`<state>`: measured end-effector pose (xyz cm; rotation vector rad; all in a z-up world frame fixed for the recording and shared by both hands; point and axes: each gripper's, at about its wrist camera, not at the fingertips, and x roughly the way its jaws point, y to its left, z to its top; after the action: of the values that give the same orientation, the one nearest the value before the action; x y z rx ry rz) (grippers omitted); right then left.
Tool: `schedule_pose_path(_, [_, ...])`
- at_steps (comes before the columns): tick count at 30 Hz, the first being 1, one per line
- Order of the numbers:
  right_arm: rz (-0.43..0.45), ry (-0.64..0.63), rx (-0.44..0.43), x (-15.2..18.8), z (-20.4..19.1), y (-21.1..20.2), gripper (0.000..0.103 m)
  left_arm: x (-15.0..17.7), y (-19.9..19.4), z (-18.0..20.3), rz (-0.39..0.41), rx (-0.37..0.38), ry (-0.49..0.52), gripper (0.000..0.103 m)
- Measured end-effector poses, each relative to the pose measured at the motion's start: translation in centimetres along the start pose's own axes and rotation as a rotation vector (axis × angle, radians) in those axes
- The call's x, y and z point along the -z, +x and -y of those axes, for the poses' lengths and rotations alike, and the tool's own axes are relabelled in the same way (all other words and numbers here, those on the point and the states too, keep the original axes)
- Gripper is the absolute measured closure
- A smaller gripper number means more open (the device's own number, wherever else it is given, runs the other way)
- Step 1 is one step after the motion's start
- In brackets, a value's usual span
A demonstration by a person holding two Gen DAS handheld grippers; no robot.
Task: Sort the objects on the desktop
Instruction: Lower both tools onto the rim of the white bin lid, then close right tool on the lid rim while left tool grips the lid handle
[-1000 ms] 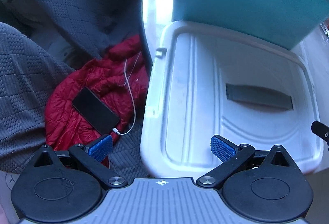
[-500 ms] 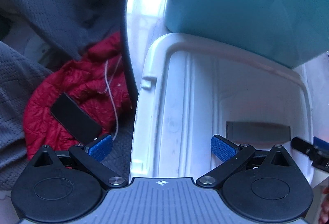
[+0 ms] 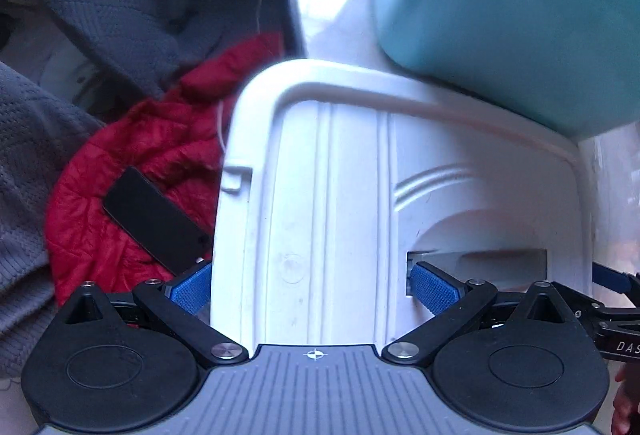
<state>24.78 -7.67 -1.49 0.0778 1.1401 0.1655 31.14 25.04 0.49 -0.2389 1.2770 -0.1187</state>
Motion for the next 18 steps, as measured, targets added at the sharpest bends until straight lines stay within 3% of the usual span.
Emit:
schedule_pose_path(8, [-0.040, -0.037, -0.003, 0.2, -2.0, -0.2, 0.000, 0.1, -0.2, -4.3, -0.013, 0.041, -0.062, 0.000])
schedule_pose_path(12, [-0.081, 0.036, -0.106, -0.6, -0.3, 0.1, 0.000, 0.4, 0.4, -5.3, -0.003, 0.069, -0.055, 0.000])
schedule_pose_path(18, [-0.084, 0.073, -0.166, -1.1, 0.9, 0.2, 0.000, 0.0, 1.1, -5.6, -0.002, 0.106, -0.050, 0.000])
